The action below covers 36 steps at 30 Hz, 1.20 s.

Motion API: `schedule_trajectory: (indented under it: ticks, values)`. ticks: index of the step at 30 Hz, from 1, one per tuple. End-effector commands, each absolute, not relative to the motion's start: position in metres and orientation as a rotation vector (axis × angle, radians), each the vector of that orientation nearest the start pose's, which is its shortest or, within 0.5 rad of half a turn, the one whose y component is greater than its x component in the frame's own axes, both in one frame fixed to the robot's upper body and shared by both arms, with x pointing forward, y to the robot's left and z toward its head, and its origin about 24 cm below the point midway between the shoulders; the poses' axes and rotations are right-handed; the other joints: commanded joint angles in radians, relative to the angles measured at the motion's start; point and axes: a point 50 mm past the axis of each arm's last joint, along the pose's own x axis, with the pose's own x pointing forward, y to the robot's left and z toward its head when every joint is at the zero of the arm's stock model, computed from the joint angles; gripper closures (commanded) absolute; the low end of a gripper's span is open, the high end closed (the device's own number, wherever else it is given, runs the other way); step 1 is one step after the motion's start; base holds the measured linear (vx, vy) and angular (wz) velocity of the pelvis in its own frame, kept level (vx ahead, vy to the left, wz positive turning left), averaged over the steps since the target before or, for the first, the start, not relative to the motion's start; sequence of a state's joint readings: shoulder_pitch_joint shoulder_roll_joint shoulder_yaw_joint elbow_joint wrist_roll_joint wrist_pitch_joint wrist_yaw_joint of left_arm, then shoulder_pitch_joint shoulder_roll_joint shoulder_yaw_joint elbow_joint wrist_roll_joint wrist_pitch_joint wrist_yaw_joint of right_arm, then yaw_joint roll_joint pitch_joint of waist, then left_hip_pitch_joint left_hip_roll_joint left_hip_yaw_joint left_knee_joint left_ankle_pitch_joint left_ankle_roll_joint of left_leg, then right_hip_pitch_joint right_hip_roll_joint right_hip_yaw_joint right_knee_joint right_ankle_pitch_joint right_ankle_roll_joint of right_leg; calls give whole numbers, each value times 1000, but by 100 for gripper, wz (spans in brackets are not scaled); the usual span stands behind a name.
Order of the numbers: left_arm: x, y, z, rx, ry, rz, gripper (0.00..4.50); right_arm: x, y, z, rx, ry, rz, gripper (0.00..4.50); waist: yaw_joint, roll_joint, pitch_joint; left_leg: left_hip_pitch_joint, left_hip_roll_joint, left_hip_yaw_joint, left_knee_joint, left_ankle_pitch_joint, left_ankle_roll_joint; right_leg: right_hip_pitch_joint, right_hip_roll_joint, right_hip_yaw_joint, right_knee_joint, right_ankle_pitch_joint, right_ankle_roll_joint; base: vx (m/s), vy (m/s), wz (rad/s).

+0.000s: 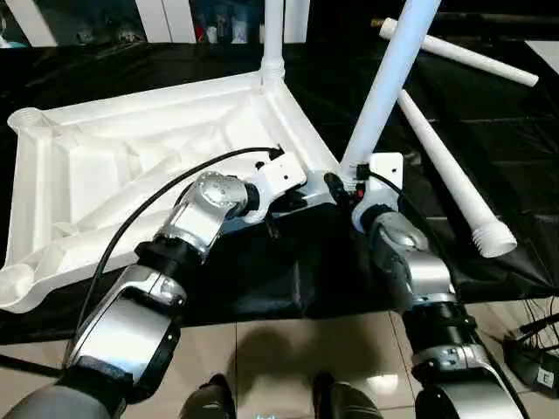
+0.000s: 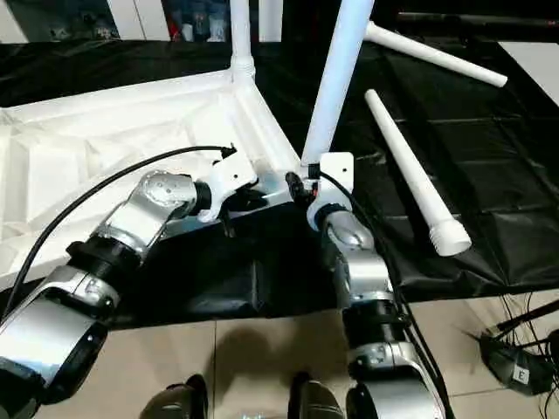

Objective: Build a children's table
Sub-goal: Rotate leg to tighten

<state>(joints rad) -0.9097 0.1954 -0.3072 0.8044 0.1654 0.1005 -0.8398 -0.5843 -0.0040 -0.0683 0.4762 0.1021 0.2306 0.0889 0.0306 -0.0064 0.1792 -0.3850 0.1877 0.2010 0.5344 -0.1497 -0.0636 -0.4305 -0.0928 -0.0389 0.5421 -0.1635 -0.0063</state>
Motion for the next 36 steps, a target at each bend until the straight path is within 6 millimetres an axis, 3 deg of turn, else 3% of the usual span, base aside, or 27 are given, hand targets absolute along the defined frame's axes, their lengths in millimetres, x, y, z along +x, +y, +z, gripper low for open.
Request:
schedule_trajectory:
  ticks: [1, 2, 3, 4, 7, 9, 12, 14, 16, 18, 19, 21, 22, 23, 25, 27, 28, 29, 31, 32, 33, 34, 35, 36]
  values:
    - [360, 61, 79, 629, 350, -1132, 450, 347, -108, 50, 136, 281, 185, 184, -5, 10, -54, 31, 33, -28, -83, -438, -21, 26, -46, 28, -70, -432, -121, 0, 0, 0]
    - [360, 61, 79, 630, 346, -1132, 450, 348, -108, 51, 142, 278, 181, 184, -4, 11, -54, 31, 33, -27, -83, -435, -21, 25, -45, 29, -70, -420, -126, 0, 0, 0]
    - [360, 61, 79, 631, 338, -1131, 450, 348, -109, 52, 157, 271, 171, 128, -4, 12, -55, 33, 33, -25, -82, -432, -19, 25, -45, 31, -68, -401, -136, 0, 0, 0]
    - [360, 62, 78, 630, 331, -1140, 450, 348, -112, 57, 158, 240, 160, 114, -1, 14, -57, 33, 34, -23, -81, -424, -19, 26, -46, 32, -66, -376, -148, 0, 0, 0]
    - [360, 62, 78, 630, 323, -1151, 450, 349, -114, 64, 129, 201, 163, 105, 1, 13, -60, 33, 35, -21, -79, -410, -15, 28, -46, 33, -63, -348, -162, 0, 0, 0]
    - [360, 60, 79, 632, 299, -1165, 450, 349, -117, 71, 84, 165, 153, 80, 6, 13, -66, 35, 35, -14, -74, -357, -7, 31, -43, 36, -56, -276, -181, 0, 0, 0]
    - [358, 55, 85, 615, 229, -1210, 450, 343, -121, 86, 31, 96, 188, 80, 15, 13, -74, 39, 35, -6, -67, -306, 11, 32, -40, 38, -50, -216, -197, 0, 0, 0]
    - [358, 50, 92, 590, 169, -1204, 450, 334, -127, 93, 9, 70, 207, 80, 23, 15, -82, 37, 35, -3, -60, -249, 29, 38, -40, 39, -41, -142, -210, 64, -17, 11]
    - [359, 49, 96, 576, 141, -1185, 450, 330, -129, 94, 0, 69, 211, 80, 26, 8, -87, 30, 31, 4, -47, -174, 74, 41, -35, 43, -24, -32, -234, 73, -18, 10]
    - [361, 47, 107, 512, 82, -1149, 450, 319, -135, 93, -33, 75, 211, 80, 33, 12, -100, 21, 29, 3, -39, -83, 103, 54, -35, 41, -7, 68, -245, 64, -18, 4]
    - [362, 47, 113, 484, 56, -1136, 423, 313, -138, 93, -39, 76, 212, 74, 35, 13, -109, 16, 26, 1, -34, -38, 125, 60, -33, 39, 3, 132, -254, 52, -10, -3]
    - [363, 48, 123, 432, 23, -1127, 406, 306, -140, 94, -39, 74, 212, 71, 33, 12, -108, 7, 23, -1, -32, -35, 139, 65, -36, 37, 6, 144, -264, 26, -5, -2]
    - [363, 50, 131, 395, -2, -1124, 395, 299, -140, 95, -40, 71, 222, 71, 36, 22, -118, 14, 29, -2, -26, -23, 149, 61, -36, 38, 10, 177, -285, 0, 0, 0]
    - [363, 50, 131, 395, -2, -1124, 391, 299, -140, 95, -40, 71, 222, 71, 33, 23, -120, 15, 29, -2, -23, -5, 157, 59, -32, 37, 15, 208, -296, 0, 0, 0]
    - [363, 58, 142, 364, -36, -1095, 384, 292, -137, 98, -50, 65, 249, 71, 28, 21, -124, 1, 24, -3, -13, 46, 185, 64, -30, 34, 25, 270, -307, 0, 0, 0]
    - [362, 71, 153, 325, -71, -1054, 362, 286, -134, 98, -70, 70, 295, 71, 28, 32, -119, 1, 26, -3, -13, 9, 188, 58, -32, 33, 20, 232, -310, 0, 0, 0]
    - [361, 75, 156, 305, -78, -1036, 352, 284, -133, 98, -76, 75, 314, 71, 23, 29, -113, 3, 27, -1, -17, -71, 166, 60, -33, 33, 10, 119, -305, 0, 0, 0]
    - [361, 82, 160, 299, -88, -1004, 352, 283, -131, 97, -85, 81, 331, 71, 23, 40, -111, 3, 27, -2, -19, -94, 155, 59, -34, 33, 7, 74, -301, 0, 0, 0]
    - [362, 93, 165, 310, -93, -942, 349, 284, -129, 95, -101, 88, 353, 71, 19, 38, -107, 8, 30, -2, -24, -161, 115, 55, -31, 33, -4, -44, -280, 0, 0, 0]
    - [364, 123, 176, 335, -76, -800, 342, 284, -125, 92, -122, 103, 391, 71, 20, 46, -107, 14, 31, -3, -26, -191, 92, 51, -31, 34, -8, -99, -265, 0, 0, 0]
    - [364, 124, 177, 336, -75, -793, 316, 284, -124, 92, -123, 103, 392, 71, 18, 46, -109, 12, 34, -5, -27, -194, 81, 54, -31, 33, -4, -105, -262, 0, 0, 0]
    - [365, 147, 181, 378, -39, -681, 311, 284, -121, 91, -124, 111, 412, 71, 15, 47, -107, 7, 30, -7, -28, -190, 67, 54, -29, 32, -5, -126, -244, 0, 0, 0]
    - [365, 150, 181, 384, -33, -667, 311, 285, -120, 91, -124, 112, 415, 71, 12, 52, -106, 11, 30, -7, -28, -205, 54, 48, -28, 33, -9, -145, -228, 0, 0, 0]
    - [364, 171, 184, 434, 3, -560, 311, 285, -117, 90, -127, 120, 435, 71, 12, 56, -104, 15, 28, -7, -28, -223, 39, 45, -27, 33, -10, -165, -221, 0, 0, 0]
